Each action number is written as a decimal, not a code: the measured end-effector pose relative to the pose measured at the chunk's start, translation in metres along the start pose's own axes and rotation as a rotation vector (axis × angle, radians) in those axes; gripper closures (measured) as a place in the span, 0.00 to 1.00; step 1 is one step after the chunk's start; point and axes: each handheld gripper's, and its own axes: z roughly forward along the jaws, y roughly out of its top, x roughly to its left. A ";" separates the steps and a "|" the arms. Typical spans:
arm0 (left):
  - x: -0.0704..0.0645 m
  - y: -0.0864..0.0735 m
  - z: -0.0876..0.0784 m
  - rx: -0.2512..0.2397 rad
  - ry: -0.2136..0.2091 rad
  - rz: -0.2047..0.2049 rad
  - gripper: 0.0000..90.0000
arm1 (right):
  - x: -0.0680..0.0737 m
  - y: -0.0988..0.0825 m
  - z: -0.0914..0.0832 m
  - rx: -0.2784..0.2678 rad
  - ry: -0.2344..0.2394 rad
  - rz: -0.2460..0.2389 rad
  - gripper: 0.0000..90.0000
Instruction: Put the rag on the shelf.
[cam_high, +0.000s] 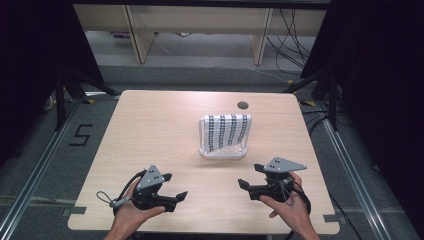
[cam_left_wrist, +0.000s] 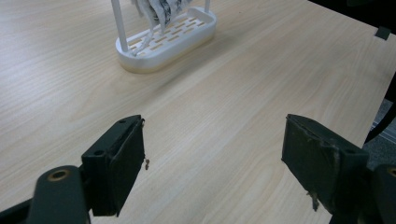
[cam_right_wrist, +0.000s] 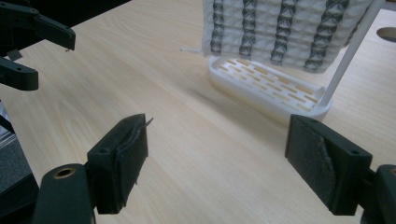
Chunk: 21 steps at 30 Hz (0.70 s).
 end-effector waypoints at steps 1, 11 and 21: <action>0.000 -0.002 -0.001 0.000 -0.002 0.009 0.23 | 0.001 -0.004 0.001 0.009 0.003 0.001 0.21; -0.003 -0.018 -0.004 0.012 0.013 0.026 0.23 | 0.004 -0.023 0.005 0.013 0.018 0.004 0.18; -0.005 -0.033 -0.002 0.061 0.012 0.042 0.22 | 0.009 -0.043 0.001 0.061 0.009 0.031 0.18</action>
